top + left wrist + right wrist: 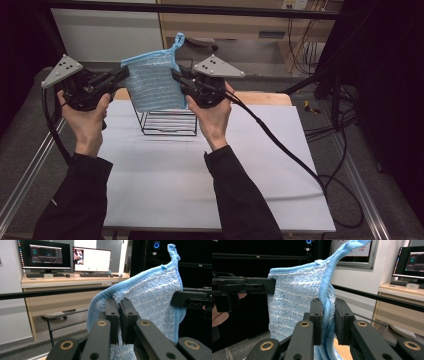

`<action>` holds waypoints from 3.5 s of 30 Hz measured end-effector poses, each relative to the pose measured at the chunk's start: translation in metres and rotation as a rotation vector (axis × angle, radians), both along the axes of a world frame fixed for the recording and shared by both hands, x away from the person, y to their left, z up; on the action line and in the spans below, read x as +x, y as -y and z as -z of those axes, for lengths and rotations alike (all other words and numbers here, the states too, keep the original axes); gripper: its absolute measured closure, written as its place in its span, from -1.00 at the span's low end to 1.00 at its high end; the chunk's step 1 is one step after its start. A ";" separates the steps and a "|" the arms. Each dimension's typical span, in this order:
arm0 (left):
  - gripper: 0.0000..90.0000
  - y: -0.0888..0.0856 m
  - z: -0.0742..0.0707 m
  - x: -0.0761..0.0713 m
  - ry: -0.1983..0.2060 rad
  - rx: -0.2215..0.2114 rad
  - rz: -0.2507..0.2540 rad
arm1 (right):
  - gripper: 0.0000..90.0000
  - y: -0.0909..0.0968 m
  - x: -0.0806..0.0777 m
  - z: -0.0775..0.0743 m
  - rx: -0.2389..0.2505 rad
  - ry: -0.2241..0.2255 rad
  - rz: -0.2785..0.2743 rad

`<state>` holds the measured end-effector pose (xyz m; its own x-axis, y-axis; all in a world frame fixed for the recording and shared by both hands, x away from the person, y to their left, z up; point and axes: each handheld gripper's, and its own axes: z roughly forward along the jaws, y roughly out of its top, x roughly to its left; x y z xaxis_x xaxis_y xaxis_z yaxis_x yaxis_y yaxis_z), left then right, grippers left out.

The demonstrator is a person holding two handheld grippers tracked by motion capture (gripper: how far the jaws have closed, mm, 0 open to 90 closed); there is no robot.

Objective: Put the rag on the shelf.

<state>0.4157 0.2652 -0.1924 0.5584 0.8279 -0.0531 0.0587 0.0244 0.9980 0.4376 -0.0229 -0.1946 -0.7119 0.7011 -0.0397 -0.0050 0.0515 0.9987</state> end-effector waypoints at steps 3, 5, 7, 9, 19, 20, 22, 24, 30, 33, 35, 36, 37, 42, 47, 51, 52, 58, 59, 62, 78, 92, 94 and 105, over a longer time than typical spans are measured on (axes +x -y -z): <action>0.91 -0.001 -0.002 0.004 0.003 0.000 -0.009 | 0.74 -0.003 0.006 -0.003 0.002 0.001 0.006; 0.91 -0.001 -0.004 0.008 0.003 0.000 -0.012 | 0.74 -0.004 0.008 -0.004 0.005 0.001 0.008; 0.91 -0.002 -0.007 0.012 0.002 -0.004 -0.016 | 0.74 -0.005 0.012 -0.006 0.005 0.002 0.007; 0.91 -0.003 -0.009 0.016 0.000 -0.007 -0.018 | 0.74 -0.006 0.016 -0.007 0.005 0.003 0.011; 0.91 -0.003 -0.024 0.034 0.014 -0.017 -0.036 | 0.75 -0.011 0.032 -0.021 0.021 0.022 0.028; 0.91 -0.003 -0.026 0.036 0.016 -0.022 -0.035 | 0.74 -0.011 0.033 -0.023 0.020 0.025 0.029; 0.91 -0.003 -0.028 0.040 0.014 -0.037 -0.032 | 0.75 -0.012 0.035 -0.026 0.021 0.030 0.035; 0.91 -0.003 -0.029 0.044 0.009 -0.042 -0.031 | 0.74 -0.012 0.039 -0.028 0.024 0.034 0.041; 0.91 -0.003 -0.030 0.057 -0.002 -0.045 -0.043 | 0.74 -0.014 0.050 -0.032 0.021 0.033 0.052; 0.91 -0.003 -0.031 0.063 -0.007 -0.044 -0.050 | 0.75 -0.015 0.056 -0.034 0.014 0.036 0.057; 0.91 -0.003 -0.033 0.068 -0.013 -0.036 -0.058 | 0.74 -0.016 0.061 -0.035 0.014 0.036 0.059; 0.91 -0.003 -0.033 0.070 -0.013 -0.033 -0.059 | 0.74 -0.017 0.063 -0.035 0.016 0.033 0.062; 0.91 -0.003 -0.034 0.072 -0.014 -0.030 -0.061 | 0.75 -0.017 0.065 -0.035 0.017 0.031 0.064; 0.91 0.002 -0.035 0.083 -0.018 -0.008 -0.074 | 0.74 -0.016 0.074 -0.033 0.015 0.022 0.077; 0.92 0.003 -0.033 0.092 -0.023 -0.015 -0.074 | 0.75 -0.015 0.082 -0.032 0.017 0.012 0.085; 0.92 0.002 -0.031 0.099 -0.029 -0.021 -0.078 | 0.74 -0.016 0.087 -0.030 0.023 0.007 0.082; 0.91 0.002 -0.030 0.100 -0.032 -0.023 -0.078 | 0.75 -0.016 0.088 -0.029 0.022 0.004 0.084; 0.91 0.000 -0.022 0.108 -0.043 0.012 -0.099 | 0.74 -0.022 0.096 -0.020 0.002 -0.017 0.092; 0.91 0.000 -0.021 0.109 -0.045 0.009 -0.100 | 0.75 -0.022 0.097 -0.019 -0.002 -0.016 0.093; 0.91 -0.002 -0.018 0.110 -0.049 0.008 -0.099 | 0.75 -0.024 0.100 -0.016 -0.004 -0.018 0.094; 0.91 -0.001 0.002 0.109 -0.060 0.062 -0.078 | 0.74 -0.021 0.104 0.006 -0.013 -0.055 0.086; 0.91 -0.007 0.017 0.088 -0.034 0.120 -0.011 | 0.73 -0.015 0.091 0.027 -0.044 -0.084 0.036; 0.91 -0.006 0.019 0.084 -0.034 0.131 -0.001 | 0.73 -0.013 0.090 0.030 -0.043 -0.085 0.029; 0.90 -0.008 0.030 0.064 -0.022 0.171 0.045 | 0.70 -0.006 0.079 0.038 -0.096 -0.075 -0.020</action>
<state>0.4793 0.2732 -0.2225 0.5949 0.8004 0.0737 0.0783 -0.1489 0.9857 0.5162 -0.0173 -0.2325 -0.7294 0.6820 -0.0526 0.0671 0.1478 0.9867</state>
